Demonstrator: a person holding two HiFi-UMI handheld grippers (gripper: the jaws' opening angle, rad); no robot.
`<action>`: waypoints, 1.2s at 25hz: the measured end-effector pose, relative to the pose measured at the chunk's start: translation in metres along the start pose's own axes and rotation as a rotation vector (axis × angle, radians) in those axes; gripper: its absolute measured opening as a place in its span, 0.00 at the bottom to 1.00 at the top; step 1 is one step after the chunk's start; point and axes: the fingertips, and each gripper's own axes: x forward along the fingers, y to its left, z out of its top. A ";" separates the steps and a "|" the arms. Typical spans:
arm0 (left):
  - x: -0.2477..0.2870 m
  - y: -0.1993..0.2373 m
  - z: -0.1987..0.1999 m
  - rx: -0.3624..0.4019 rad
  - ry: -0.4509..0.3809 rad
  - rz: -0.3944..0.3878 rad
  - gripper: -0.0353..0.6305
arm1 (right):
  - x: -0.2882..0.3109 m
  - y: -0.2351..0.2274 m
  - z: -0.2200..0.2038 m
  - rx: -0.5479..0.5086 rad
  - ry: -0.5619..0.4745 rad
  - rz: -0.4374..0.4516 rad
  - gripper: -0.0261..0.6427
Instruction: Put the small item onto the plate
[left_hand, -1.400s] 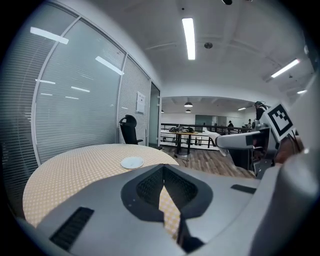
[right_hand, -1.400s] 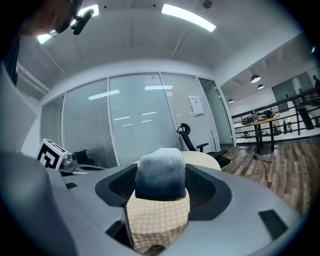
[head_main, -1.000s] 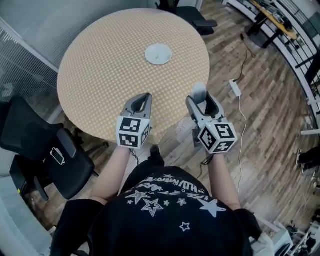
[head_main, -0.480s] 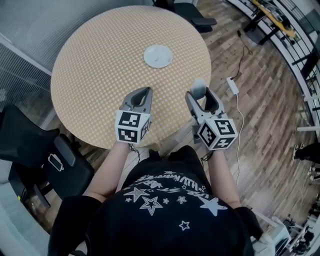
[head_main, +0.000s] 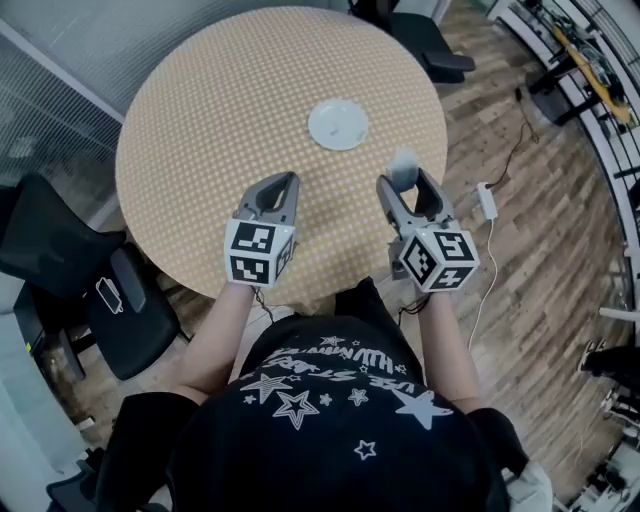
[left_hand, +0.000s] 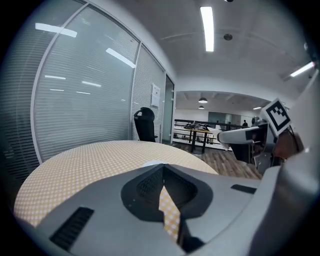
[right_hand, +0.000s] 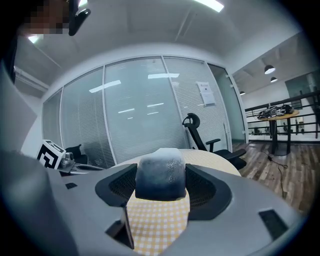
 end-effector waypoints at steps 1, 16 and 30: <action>0.003 0.002 0.002 -0.007 0.001 0.021 0.05 | 0.008 -0.003 0.003 -0.007 0.005 0.024 0.49; 0.048 0.019 0.013 -0.088 0.033 0.238 0.05 | 0.099 -0.060 0.013 -0.008 0.111 0.215 0.49; 0.082 0.039 -0.010 -0.165 0.084 0.394 0.05 | 0.186 -0.063 -0.042 -0.105 0.295 0.390 0.49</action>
